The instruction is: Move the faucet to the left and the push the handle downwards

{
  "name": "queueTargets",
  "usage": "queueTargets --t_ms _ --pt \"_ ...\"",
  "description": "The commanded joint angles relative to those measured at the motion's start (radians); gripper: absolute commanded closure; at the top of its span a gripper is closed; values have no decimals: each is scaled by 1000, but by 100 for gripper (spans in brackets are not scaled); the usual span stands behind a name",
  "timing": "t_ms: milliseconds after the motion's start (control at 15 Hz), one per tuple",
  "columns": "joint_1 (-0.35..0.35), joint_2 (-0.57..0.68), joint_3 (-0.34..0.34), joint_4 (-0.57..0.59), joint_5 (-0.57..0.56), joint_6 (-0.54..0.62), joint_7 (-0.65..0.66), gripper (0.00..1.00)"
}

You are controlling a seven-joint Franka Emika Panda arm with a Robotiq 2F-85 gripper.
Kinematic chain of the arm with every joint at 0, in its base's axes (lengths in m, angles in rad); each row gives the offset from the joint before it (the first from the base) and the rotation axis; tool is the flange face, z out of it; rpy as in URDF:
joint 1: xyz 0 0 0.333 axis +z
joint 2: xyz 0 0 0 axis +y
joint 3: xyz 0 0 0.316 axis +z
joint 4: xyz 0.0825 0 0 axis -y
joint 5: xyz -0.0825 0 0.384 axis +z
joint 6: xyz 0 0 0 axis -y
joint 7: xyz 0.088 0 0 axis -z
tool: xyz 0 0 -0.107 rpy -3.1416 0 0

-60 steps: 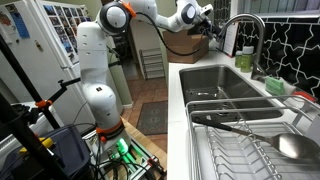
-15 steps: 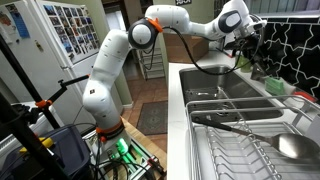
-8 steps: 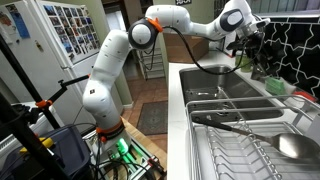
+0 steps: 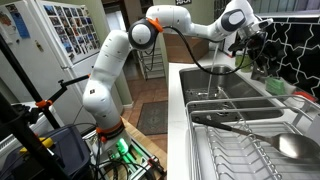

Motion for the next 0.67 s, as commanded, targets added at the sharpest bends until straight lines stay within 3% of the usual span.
queueTargets --t_ms 0,267,600 --pt "-7 -35 29 -10 59 -75 -14 0" --pt "-12 -108 79 -44 145 -157 -65 0" --pt "-19 -248 156 -155 275 -137 -246 0"
